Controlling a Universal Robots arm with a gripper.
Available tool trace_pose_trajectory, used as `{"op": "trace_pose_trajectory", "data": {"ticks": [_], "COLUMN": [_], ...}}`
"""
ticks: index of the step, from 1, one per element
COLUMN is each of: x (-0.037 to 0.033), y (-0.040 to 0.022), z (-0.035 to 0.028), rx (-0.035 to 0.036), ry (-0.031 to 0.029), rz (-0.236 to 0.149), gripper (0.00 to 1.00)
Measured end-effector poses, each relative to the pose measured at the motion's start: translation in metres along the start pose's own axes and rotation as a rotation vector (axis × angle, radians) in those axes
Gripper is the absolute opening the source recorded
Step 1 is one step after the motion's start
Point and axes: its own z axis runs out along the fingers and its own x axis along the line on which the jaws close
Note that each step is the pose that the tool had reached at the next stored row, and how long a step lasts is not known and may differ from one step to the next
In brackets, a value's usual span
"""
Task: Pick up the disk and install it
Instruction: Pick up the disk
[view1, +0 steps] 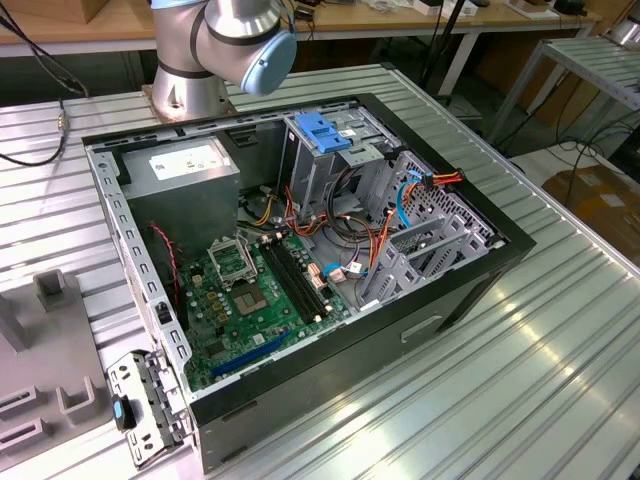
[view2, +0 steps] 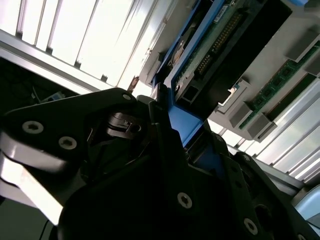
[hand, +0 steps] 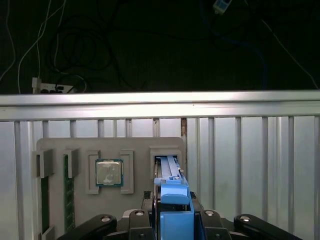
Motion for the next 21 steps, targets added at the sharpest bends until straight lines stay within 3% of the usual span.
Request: {"op": "trace_pose_trajectory", "data": {"ticks": [4, 21], "x": [-0.0001, -0.0002], "y": [0.0, -0.0002], "z": [-0.0107, -0.0423], "rx": [0.0, 0.0], "ry": [-0.0001, -0.001], "rz": [0.0, 0.0], "gripper": [0.37, 0.37]}}
